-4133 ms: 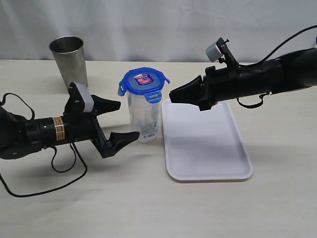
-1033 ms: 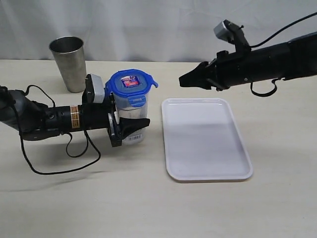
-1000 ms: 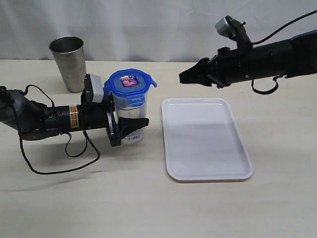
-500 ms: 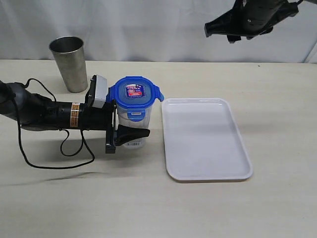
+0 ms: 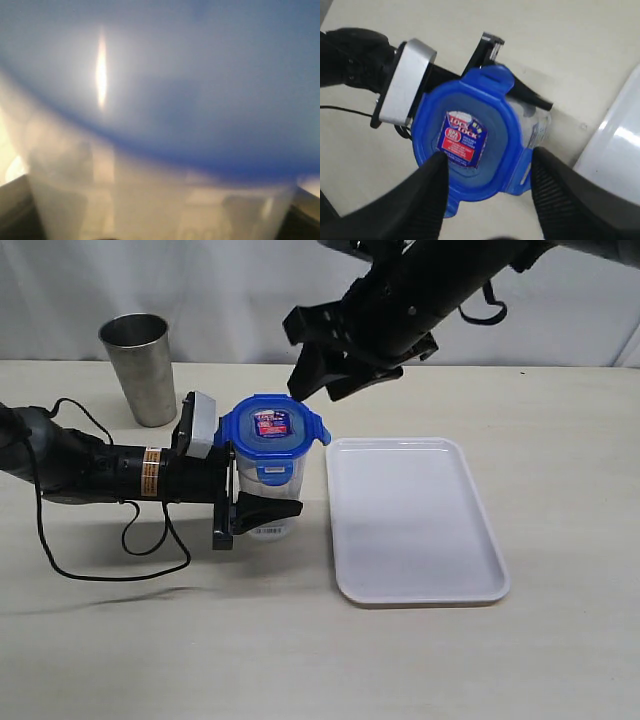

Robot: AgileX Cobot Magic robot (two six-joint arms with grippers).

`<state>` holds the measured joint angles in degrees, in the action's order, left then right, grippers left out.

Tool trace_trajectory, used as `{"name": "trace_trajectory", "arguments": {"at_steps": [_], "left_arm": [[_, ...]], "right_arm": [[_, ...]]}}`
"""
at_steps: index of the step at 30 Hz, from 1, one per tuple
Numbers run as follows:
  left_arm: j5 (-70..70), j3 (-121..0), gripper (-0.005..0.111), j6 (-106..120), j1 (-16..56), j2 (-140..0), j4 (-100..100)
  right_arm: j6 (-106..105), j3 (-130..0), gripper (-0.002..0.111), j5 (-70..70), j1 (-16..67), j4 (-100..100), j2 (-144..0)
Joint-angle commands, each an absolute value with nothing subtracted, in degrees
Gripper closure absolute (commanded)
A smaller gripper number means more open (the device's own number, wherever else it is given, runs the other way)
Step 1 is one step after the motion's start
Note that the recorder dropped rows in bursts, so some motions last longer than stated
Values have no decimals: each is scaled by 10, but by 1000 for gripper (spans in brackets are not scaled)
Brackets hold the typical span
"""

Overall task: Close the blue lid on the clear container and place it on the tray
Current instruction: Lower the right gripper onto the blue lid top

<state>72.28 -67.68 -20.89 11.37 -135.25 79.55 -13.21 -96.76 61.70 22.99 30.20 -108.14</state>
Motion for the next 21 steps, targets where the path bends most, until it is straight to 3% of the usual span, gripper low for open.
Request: {"name": "trace_trajectory", "arguments": {"at_steps": [1,21], "left_arm": [[700,-678,107,-214,114,-1355,817],[700,-678,107,-214,114,-1355,817]], "right_arm": [[-105,-949,62,611,241,285,-1081],[-117,-867,62,521,241,315,-1081]]}}
